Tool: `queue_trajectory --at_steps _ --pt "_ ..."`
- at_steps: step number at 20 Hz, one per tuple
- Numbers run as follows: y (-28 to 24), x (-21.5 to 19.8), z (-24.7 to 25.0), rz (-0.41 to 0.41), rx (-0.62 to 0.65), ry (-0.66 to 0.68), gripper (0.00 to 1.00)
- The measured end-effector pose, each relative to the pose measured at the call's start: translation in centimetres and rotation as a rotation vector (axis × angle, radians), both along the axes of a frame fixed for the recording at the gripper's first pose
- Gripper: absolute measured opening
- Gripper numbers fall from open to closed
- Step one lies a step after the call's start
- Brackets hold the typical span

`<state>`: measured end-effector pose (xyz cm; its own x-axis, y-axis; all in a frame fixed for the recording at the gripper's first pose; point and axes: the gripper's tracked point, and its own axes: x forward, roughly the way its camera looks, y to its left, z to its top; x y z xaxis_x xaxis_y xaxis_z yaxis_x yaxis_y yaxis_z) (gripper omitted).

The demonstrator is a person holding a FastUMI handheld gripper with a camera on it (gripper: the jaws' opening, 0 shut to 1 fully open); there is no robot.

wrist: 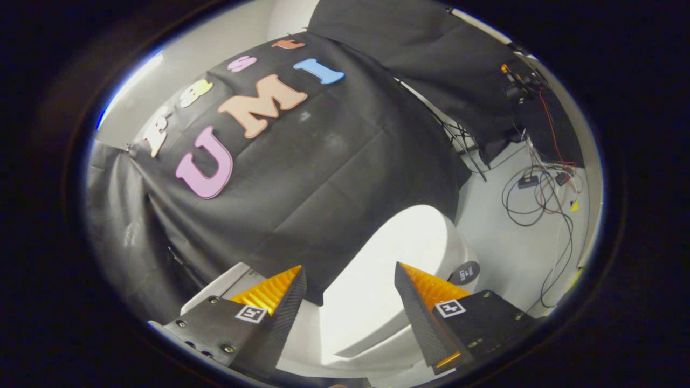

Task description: Open the toilet lid.

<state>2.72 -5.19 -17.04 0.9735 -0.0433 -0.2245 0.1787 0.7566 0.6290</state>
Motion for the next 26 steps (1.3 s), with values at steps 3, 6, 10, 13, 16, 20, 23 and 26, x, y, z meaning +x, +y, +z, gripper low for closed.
queue_trajectory --at_steps 3,6,10,13,16,20,23,26 --pt "-0.3 0.7 -1.6 -0.017 0.047 0.019 0.97" --pt "-2.2 1.1 -4.3 -0.083 0.064 0.076 0.97" --pt "-6.0 -0.2 -6.3 -0.181 0.100 0.101 0.93" --pt "-9.1 -1.1 -8.1 -0.261 0.159 0.102 0.92" --pt "-11.9 -1.6 -9.8 -0.341 0.234 0.096 0.92" --pt "-13.3 -1.0 -12.0 -0.362 0.310 0.107 0.83" --pt "-12.4 0.2 -13.3 -0.313 0.350 0.124 0.74" --pt "-12.3 1.1 -14.1 -0.295 0.394 0.130 0.75"
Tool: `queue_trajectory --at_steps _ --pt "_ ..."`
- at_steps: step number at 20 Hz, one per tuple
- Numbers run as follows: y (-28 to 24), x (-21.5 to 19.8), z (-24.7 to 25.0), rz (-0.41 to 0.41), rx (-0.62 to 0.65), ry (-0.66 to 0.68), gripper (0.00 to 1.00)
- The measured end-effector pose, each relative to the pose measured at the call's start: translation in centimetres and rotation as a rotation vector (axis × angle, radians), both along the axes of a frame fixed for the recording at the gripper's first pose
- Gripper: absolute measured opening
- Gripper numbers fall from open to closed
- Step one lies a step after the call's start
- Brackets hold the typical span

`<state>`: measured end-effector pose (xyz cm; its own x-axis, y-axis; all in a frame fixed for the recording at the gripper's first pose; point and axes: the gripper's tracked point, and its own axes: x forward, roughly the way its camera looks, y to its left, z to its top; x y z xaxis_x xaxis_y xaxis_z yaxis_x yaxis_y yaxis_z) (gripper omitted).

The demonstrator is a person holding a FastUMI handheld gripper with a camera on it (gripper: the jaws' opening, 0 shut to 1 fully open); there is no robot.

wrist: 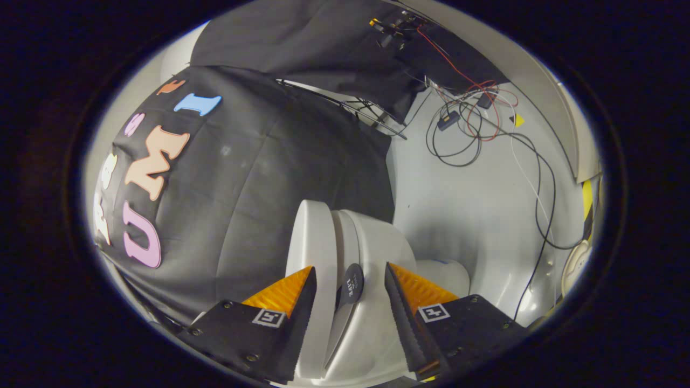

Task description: Open the toilet lid.

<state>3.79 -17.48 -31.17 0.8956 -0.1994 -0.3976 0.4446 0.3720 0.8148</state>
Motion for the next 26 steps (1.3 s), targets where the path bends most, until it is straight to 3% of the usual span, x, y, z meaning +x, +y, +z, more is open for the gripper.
queue_trajectory --at_steps 3,6,8,11,15,26 --pt "0.6 1.1 0.1 0.017 0.043 -0.019 0.43" --pt "2.3 1.4 -1.4 0.055 0.078 0.033 0.43" --pt "1.7 1.3 -0.9 0.042 0.087 0.001 0.08" --pt "1.7 1.6 -0.2 0.017 0.112 -0.037 0.08" --pt "2.1 1.6 0.6 0.035 0.052 -0.008 0.08" --pt "6.2 2.9 10.9 0.070 -0.129 -0.094 0.08"
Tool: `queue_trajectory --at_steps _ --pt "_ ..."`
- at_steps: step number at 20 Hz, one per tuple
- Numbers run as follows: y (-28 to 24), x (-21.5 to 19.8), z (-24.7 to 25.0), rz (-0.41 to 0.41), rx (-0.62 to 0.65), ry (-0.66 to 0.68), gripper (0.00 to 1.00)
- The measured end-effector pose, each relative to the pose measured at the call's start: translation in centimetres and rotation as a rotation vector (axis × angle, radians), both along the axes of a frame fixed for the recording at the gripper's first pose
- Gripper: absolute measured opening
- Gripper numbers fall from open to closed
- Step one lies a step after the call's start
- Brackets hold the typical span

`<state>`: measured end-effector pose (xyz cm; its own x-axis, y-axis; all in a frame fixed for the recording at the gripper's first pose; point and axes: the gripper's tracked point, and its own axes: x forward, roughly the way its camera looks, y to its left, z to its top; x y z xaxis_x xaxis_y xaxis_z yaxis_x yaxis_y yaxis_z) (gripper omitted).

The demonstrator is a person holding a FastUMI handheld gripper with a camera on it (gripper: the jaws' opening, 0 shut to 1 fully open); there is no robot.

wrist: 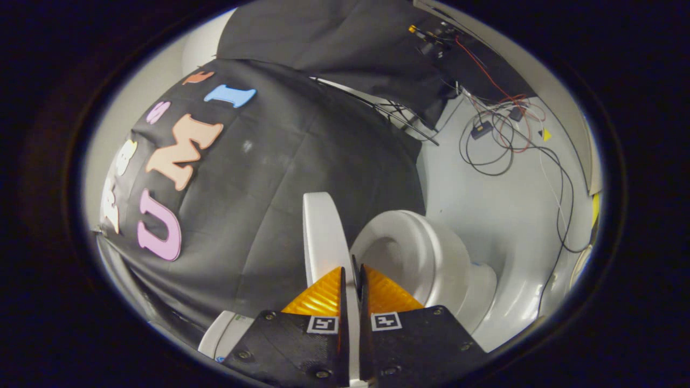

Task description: Open the toilet lid.

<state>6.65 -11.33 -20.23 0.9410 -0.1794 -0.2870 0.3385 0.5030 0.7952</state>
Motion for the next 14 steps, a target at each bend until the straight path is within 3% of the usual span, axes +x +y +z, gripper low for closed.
queue_trajectory --at_steps 6,14 --pt "3.9 -0.1 4.6 0.038 -0.139 0.015 0.08" --pt "7.4 -0.4 7.3 0.098 -0.277 0.037 0.08"
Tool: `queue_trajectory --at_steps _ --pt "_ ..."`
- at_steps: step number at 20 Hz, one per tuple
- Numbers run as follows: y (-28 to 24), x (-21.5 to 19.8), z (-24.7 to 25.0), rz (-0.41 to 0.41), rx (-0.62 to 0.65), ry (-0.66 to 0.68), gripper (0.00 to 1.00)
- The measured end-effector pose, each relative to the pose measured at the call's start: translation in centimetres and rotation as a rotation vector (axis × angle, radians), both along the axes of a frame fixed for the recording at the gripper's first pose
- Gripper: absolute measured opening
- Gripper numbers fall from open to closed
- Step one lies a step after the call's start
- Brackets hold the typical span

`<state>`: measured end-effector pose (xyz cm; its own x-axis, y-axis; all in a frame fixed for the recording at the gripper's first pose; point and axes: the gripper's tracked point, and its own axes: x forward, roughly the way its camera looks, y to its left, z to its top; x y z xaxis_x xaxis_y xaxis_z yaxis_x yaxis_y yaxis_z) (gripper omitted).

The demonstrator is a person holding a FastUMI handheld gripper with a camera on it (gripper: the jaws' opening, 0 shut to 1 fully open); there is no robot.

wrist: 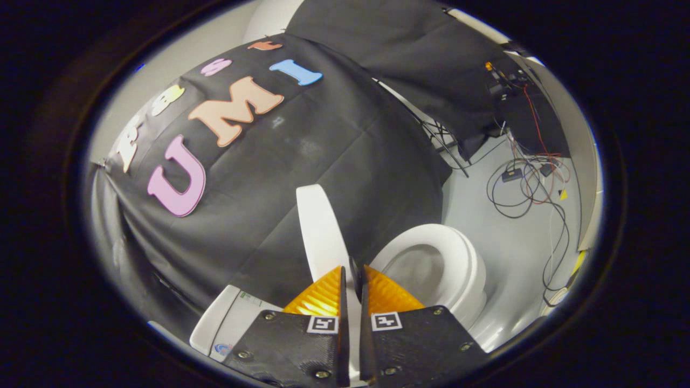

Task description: Open the toilet lid.

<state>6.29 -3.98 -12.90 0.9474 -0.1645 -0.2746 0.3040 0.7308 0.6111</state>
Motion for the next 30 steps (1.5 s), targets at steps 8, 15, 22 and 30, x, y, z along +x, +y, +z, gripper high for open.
queue_trajectory --at_steps 8,15,22,30 --pt "4.7 -0.2 2.9 0.090 -0.173 -0.005 0.08" --pt "9.7 -0.3 4.8 0.188 -0.316 -0.016 0.08" --pt "15.8 -0.1 5.8 0.343 -0.437 -0.066 0.08" --pt "22.6 -1.1 5.1 0.523 -0.561 -0.093 0.12"
